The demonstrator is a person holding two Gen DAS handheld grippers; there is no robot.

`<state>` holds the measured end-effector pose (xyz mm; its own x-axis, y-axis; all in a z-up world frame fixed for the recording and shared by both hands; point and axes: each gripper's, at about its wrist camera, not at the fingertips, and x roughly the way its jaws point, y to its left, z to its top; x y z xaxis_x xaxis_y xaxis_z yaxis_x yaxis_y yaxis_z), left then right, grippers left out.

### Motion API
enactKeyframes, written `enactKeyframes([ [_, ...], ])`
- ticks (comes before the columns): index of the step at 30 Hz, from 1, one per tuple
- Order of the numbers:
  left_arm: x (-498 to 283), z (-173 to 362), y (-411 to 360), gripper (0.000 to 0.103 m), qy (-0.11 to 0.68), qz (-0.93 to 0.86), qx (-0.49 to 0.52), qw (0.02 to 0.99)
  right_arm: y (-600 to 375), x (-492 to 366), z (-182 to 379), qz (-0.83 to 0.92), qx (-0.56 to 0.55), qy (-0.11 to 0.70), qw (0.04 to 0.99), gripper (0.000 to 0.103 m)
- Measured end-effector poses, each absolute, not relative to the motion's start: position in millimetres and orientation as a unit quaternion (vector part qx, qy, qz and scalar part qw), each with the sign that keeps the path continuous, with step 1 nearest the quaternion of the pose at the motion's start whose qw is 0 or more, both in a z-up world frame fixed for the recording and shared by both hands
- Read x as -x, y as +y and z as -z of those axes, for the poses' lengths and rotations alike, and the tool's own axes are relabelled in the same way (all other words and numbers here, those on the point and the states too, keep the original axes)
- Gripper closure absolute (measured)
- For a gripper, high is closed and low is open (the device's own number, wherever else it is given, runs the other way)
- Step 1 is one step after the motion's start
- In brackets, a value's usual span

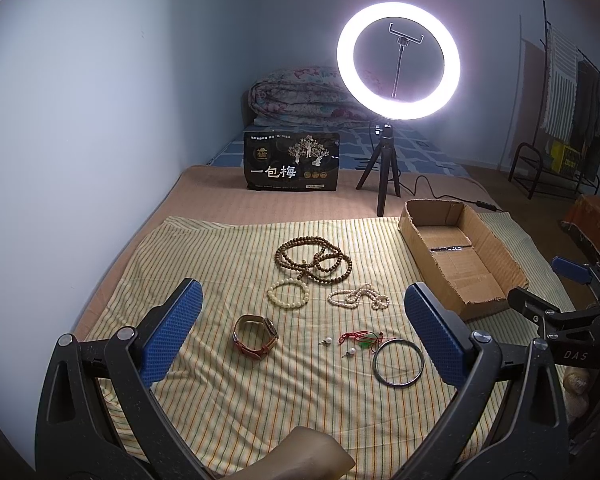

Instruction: Organize jewelry

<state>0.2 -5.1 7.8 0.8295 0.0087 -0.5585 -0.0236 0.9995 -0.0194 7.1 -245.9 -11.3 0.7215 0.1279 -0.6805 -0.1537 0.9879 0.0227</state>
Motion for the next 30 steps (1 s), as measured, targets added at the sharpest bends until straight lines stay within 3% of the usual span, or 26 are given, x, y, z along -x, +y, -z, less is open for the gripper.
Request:
enactKeyframes([
  [30,0.5,-7.2,-5.4,0.000,0.292,-0.008,0.013,0.956,-243.8,-6.4,13.2,-0.080,0.018,0.367,0.926,0.001],
])
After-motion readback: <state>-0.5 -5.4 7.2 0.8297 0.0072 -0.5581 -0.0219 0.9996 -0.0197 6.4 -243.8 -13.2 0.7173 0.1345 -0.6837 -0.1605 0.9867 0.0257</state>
